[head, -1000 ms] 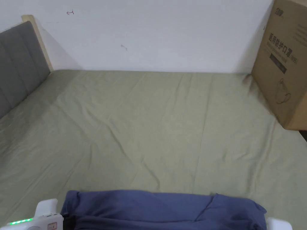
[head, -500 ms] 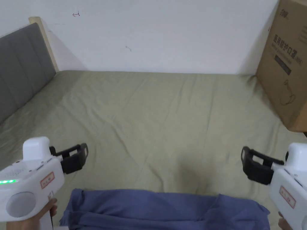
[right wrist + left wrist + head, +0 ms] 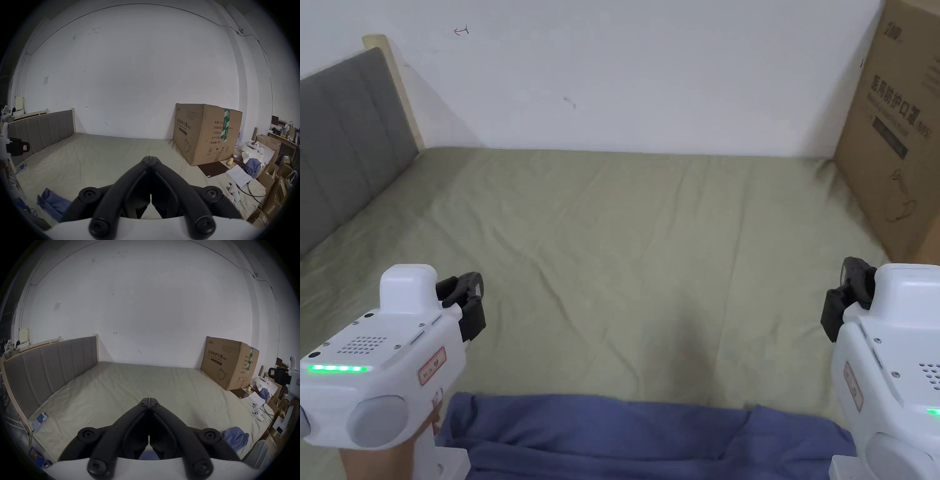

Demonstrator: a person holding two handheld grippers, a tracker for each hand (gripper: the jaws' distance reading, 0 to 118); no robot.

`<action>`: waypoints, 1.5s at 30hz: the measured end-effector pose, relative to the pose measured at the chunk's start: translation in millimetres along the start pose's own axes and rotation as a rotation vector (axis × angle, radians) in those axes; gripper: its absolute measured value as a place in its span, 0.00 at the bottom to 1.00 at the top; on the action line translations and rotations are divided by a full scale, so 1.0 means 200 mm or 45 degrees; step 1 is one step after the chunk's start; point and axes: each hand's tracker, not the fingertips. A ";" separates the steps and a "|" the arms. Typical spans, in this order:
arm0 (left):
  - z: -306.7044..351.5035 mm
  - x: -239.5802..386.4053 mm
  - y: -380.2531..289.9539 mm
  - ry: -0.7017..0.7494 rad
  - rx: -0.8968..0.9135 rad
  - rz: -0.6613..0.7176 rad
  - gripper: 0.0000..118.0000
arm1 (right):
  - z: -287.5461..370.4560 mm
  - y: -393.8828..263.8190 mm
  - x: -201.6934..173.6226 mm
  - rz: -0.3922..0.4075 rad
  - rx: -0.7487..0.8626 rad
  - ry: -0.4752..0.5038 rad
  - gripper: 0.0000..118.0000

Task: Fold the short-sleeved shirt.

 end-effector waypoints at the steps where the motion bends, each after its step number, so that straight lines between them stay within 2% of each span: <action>1: -0.01 -0.03 -0.01 -0.025 -0.056 0.019 0.00 | -0.01 -0.01 0.00 -0.006 -0.011 0.011 0.00; 7: -0.08 -0.32 -0.15 -0.217 -0.410 0.335 0.00 | -0.05 -0.05 -0.01 0.012 -0.069 0.029 0.00; 11: -0.14 -0.55 -0.32 -0.234 -0.587 0.417 0.00 | -0.08 -0.09 -0.02 0.027 -0.108 0.045 0.00; 12: -0.15 -0.60 -0.34 -0.204 -0.562 0.422 0.01 | -0.08 -0.10 -0.03 0.033 -0.114 0.050 0.00; 13: -0.16 -0.65 -0.38 -0.235 -0.666 0.473 0.07 | -0.09 -0.11 -0.03 0.042 -0.123 0.054 0.00; 14: -0.17 -0.69 -0.42 -0.237 -0.695 0.512 0.24 | -0.09 -0.13 -0.04 0.051 -0.137 0.051 0.00; 15: -0.17 -0.69 -0.45 -0.210 -0.737 0.566 0.56 | -0.11 -0.14 -0.05 0.052 -0.150 0.050 0.00; 16: -0.19 -0.72 -0.49 -0.165 -0.789 0.597 0.76 | -0.10 -0.15 -0.05 0.049 -0.162 0.051 0.00; 17: -0.21 -0.74 -0.54 -0.147 -0.842 0.631 0.83 | -0.11 -0.16 -0.06 0.046 -0.176 0.055 0.00; 21: -0.27 -0.80 -0.66 -0.087 -0.893 0.691 0.83 | -0.13 -0.20 -0.09 0.065 -0.211 0.061 0.00; 23: -0.30 -0.80 -0.71 -0.113 -0.909 0.696 0.82 | -0.15 -0.20 -0.10 0.078 -0.224 0.060 0.00; 24: -0.33 -0.80 -0.73 -0.123 -0.932 0.697 0.77 | -0.14 -0.21 -0.10 0.082 -0.231 0.058 0.00; 26: -0.38 -0.78 -0.77 -0.134 -0.957 0.681 0.57 | -0.16 -0.22 -0.11 0.082 -0.244 0.055 0.00; 30: -0.43 -0.70 -0.82 -0.101 -0.975 0.579 0.40 | -0.17 -0.23 -0.10 0.084 -0.263 0.039 0.00; 32: -0.48 -0.76 -0.85 -0.088 -0.967 0.499 0.25 | -0.16 -0.23 -0.09 0.083 -0.269 0.031 0.00; 33: -0.48 -0.76 -0.85 -0.111 -0.974 0.520 0.12 | -0.17 -0.23 -0.08 0.081 -0.269 0.029 0.00; 34: -0.48 -0.76 -0.83 -0.157 -0.970 0.546 0.09 | -0.17 -0.23 -0.08 0.080 -0.271 0.027 0.00; 36: -0.45 -0.73 -0.78 -0.083 -0.928 0.441 0.08 | -0.17 -0.23 -0.07 0.080 -0.274 0.029 0.00; 37: -0.41 -0.72 -0.74 -0.114 -0.859 0.403 0.08 | -0.17 -0.22 -0.07 0.083 -0.272 0.028 0.00; 41: -0.29 -0.76 -0.57 -0.125 -0.776 0.436 0.07 | -0.17 -0.20 -0.07 0.076 -0.248 0.041 0.00; 45: -0.17 -0.82 -0.44 -0.004 -0.726 0.352 0.07 | -0.16 -0.18 -0.06 0.064 -0.228 0.058 0.00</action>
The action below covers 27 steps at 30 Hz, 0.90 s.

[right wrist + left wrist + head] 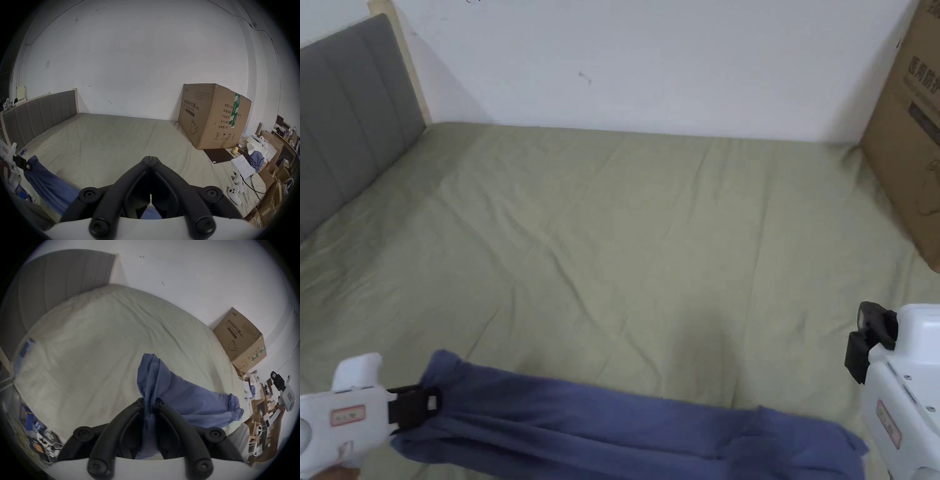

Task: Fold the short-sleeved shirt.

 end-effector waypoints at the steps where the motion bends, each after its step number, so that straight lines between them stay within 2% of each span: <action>1: 0.04 -0.03 0.02 0.047 0.008 -0.007 0.07 | 0.00 0.00 0.01 -0.003 0.007 0.005 0.00; 6: 0.18 -0.08 0.03 0.149 0.032 0.051 0.07 | 0.03 0.00 0.05 -0.008 0.030 0.023 0.00; 12: 0.16 0.31 0.01 0.051 0.038 -0.088 0.07 | 0.06 0.00 0.10 -0.013 0.043 0.024 0.00; 17: -0.02 0.72 -0.07 -0.078 -0.078 -0.195 0.07 | 0.09 0.00 0.13 -0.015 0.055 0.021 0.00; 19: -0.13 0.78 -0.09 -0.128 -0.136 -0.225 0.07 | 0.10 -0.01 0.15 -0.021 0.059 0.017 0.00; 24: -0.38 1.00 -0.23 -0.131 -0.258 -0.260 0.07 | 0.12 -0.03 0.20 -0.029 0.052 0.003 0.00; 27: -0.52 1.07 -0.33 -0.072 -0.347 -0.325 0.07 | 0.13 -0.04 0.22 -0.026 0.048 -0.006 0.00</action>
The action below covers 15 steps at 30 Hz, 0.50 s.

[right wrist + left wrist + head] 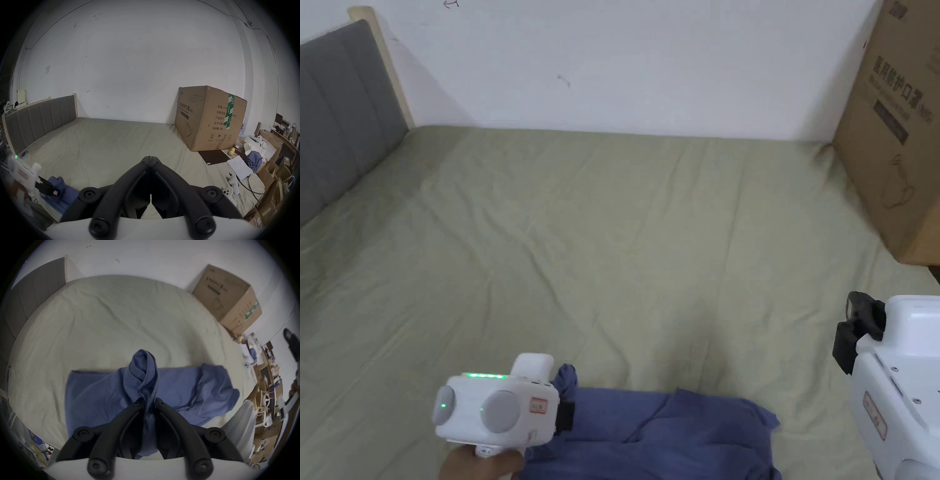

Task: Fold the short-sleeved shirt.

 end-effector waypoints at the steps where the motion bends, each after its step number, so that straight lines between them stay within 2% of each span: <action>1: -0.04 0.01 -0.01 0.056 -0.018 -0.004 0.07 | 0.00 0.00 0.01 -0.001 0.000 -0.006 0.00; 3: -0.08 0.03 -0.03 0.055 -0.035 0.015 0.09 | 0.00 -0.01 0.02 -0.007 -0.003 -0.019 0.00; 4: -0.09 0.03 -0.04 0.059 -0.043 0.026 0.14 | 0.00 -0.01 0.03 -0.010 -0.005 -0.023 0.00; 5: -0.09 0.03 -0.04 0.054 -0.044 0.049 0.27 | 0.00 -0.01 0.04 -0.010 -0.008 -0.026 0.00; 6: -0.08 0.02 -0.04 0.017 -0.037 0.082 0.51 | 0.00 -0.01 0.04 -0.009 -0.010 -0.030 0.00; 7: -0.06 0.03 -0.04 -0.033 -0.027 0.124 0.67 | 0.00 -0.01 0.04 -0.009 -0.012 -0.031 0.00; 8: -0.04 0.03 -0.04 -0.067 -0.029 0.155 0.75 | 0.00 -0.02 0.04 -0.011 -0.013 -0.031 0.00; 12: 0.11 0.00 -0.02 -0.122 0.147 0.186 0.76 | 0.00 -0.01 0.04 -0.015 -0.010 -0.026 0.00; 15: 0.27 -0.05 0.02 -0.071 0.249 0.200 0.76 | 0.00 0.01 0.02 -0.019 -0.001 -0.019 0.00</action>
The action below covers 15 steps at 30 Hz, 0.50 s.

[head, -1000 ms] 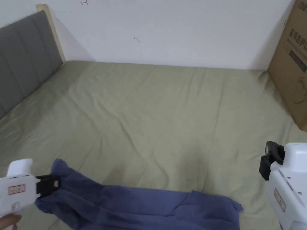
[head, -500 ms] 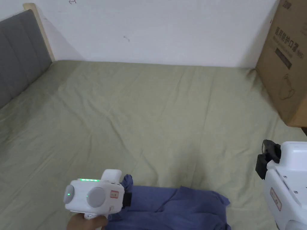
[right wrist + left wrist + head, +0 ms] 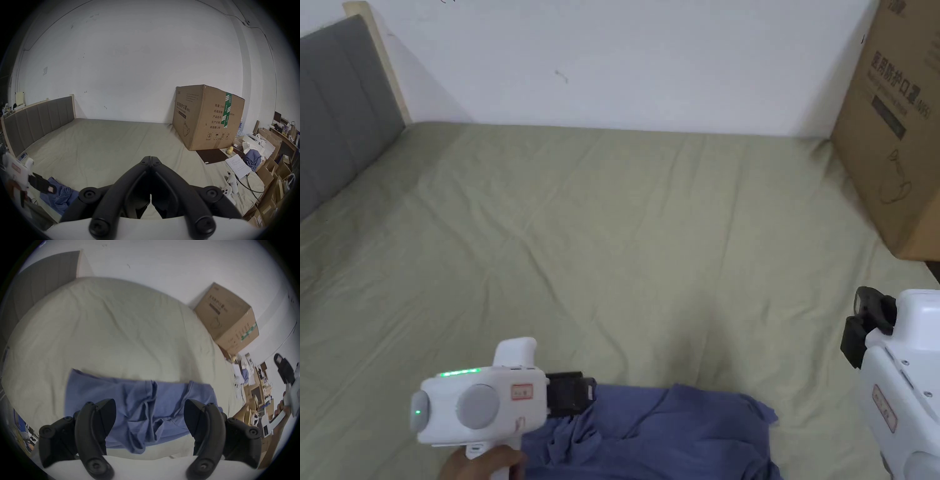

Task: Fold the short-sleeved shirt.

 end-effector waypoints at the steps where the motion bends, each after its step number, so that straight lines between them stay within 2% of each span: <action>1: 0.06 -0.02 0.02 0.023 0.052 -0.011 0.76 | 0.00 0.01 0.00 -0.001 0.004 0.000 0.00; 5: 0.22 -0.09 0.06 0.121 0.253 -0.044 0.75 | 0.00 0.03 -0.02 -0.006 0.019 0.015 0.00; 7: 0.24 -0.14 0.04 0.174 0.313 -0.040 0.71 | 0.00 0.03 -0.04 -0.006 0.023 0.019 0.00; 8: 0.24 -0.16 0.03 0.180 0.335 -0.056 0.64 | 0.00 0.03 -0.04 -0.008 0.024 0.022 0.00; 10: 0.23 -0.20 0.00 0.206 0.383 -0.075 0.09 | 0.00 0.03 -0.04 -0.015 0.025 0.022 0.00; 11: 0.20 -0.21 -0.01 0.255 0.346 -0.065 0.00 | 0.00 0.03 -0.05 -0.019 0.024 0.024 0.00; 15: 0.07 -0.24 -0.06 0.245 0.275 -0.067 0.00 | 0.00 0.02 -0.06 -0.021 0.013 0.033 0.00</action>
